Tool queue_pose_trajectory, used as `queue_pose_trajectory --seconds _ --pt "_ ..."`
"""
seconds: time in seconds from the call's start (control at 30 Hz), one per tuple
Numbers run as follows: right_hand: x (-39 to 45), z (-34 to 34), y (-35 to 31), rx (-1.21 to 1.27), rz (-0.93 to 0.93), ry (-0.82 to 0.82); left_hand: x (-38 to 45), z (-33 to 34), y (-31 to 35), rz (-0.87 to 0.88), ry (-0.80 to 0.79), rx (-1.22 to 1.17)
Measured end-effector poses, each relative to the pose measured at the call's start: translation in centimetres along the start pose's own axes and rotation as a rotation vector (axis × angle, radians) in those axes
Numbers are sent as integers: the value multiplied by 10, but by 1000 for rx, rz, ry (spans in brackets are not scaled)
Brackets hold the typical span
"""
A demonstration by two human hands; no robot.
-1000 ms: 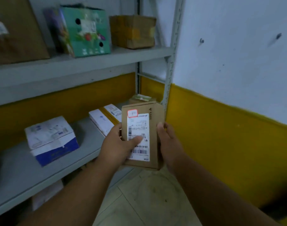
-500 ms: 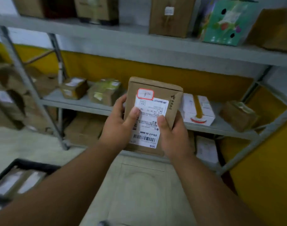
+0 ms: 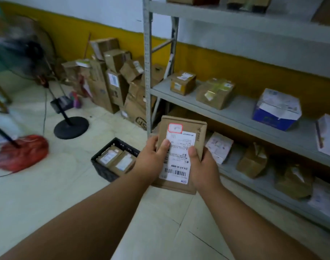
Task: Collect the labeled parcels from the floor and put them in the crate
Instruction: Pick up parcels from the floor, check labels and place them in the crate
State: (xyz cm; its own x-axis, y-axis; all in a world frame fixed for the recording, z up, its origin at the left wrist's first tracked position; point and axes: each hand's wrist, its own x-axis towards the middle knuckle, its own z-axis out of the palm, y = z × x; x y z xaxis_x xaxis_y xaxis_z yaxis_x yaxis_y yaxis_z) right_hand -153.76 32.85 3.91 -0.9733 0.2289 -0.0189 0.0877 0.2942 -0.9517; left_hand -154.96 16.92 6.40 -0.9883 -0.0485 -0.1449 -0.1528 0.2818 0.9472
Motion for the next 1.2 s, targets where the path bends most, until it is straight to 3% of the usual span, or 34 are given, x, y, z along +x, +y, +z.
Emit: queue_pose_trajectory --seconds 0.07,0.2,0.33,0.53,0.83,1.0,1.2 --pt "-8 59 19 -35 127 -36 8 -40 -40 -99 -21 -5" --pt "-11 141 35 -106 261 6 22 -99 -95 -122 -62 126" --pt "21 179 39 -147 386 63 48 -118 -120 -139 -121 254" --pt "93 225 77 -76 553 11 137 -116 -150 -159 -138 474" --pt "210 314 81 8 569 22 294 -168 -156 -192 -245 663" --pt "259 361 67 -15 527 152 367 -195 -170 -137 -272 584" --pt "294 412 77 -150 480 389 448 -203 -223 -156 -544 522"
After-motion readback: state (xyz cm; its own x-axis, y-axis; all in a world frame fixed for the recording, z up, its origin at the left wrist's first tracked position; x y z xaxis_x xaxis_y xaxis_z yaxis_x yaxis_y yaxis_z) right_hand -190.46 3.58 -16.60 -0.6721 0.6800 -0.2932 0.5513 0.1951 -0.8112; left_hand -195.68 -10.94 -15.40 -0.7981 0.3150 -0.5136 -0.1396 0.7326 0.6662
